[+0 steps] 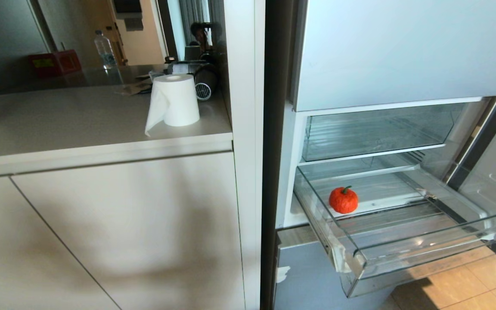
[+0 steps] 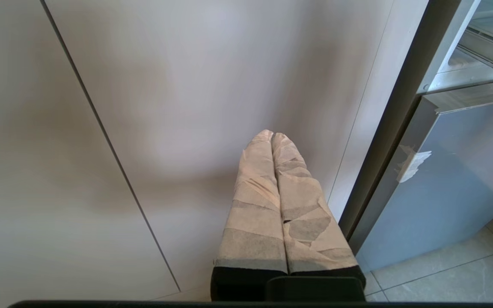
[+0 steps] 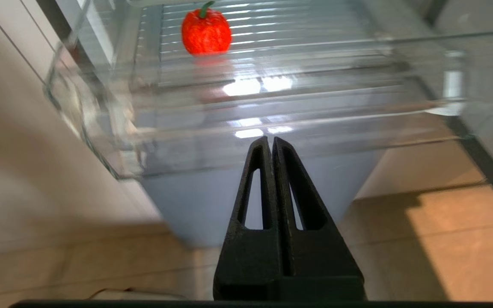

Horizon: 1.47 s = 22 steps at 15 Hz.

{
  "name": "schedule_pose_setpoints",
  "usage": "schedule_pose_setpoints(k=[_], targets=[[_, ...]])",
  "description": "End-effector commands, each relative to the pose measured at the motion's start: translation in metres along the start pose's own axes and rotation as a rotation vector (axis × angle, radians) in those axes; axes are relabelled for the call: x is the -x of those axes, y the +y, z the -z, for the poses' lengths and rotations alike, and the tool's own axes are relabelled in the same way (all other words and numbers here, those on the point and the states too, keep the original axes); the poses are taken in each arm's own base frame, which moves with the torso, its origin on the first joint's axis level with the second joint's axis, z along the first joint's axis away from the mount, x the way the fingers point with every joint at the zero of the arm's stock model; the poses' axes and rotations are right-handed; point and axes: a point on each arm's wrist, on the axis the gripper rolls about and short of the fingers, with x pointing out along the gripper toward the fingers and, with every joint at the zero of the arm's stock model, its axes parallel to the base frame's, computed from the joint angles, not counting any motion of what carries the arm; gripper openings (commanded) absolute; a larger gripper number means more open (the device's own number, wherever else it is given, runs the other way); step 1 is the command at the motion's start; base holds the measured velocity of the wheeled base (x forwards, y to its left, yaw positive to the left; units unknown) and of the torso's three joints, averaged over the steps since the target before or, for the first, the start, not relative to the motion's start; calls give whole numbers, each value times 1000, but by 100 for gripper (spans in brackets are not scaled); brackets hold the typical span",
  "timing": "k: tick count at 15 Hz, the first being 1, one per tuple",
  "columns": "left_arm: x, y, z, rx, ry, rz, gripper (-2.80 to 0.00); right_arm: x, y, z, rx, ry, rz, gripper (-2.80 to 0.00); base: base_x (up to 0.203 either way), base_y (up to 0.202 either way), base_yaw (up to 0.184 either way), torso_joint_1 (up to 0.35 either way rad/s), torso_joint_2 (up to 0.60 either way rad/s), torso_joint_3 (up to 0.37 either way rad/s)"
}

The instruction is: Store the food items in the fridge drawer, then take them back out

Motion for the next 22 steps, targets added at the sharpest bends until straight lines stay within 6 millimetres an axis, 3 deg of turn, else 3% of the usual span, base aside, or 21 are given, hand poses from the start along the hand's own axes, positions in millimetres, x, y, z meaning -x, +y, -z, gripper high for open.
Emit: schedule_pose_setpoints(k=[1,4,6,13,17,22], targets=[[0,0,0,0,0,0,-280,-54,-3,-25,-30,183,-16,0,0,0,0,0,0,0],[0,0,0,0,0,0,-280,-114,-6,-69,-70,200,-45,0,0,0,0,0,0,0],[0,0,0,0,0,0,-280,-153,-5,-74,-83,257,-63,0,0,0,0,0,0,0],[0,0,0,0,0,0,-280,-243,33,-42,-48,427,-191,0,0,0,0,0,0,0],[0,0,0,0,0,0,-280,-292,44,-24,-18,367,-150,0,0,0,0,0,0,0],[0,0,0,0,0,0,-280,-328,48,-17,-6,356,-106,0,0,0,0,0,0,0]])
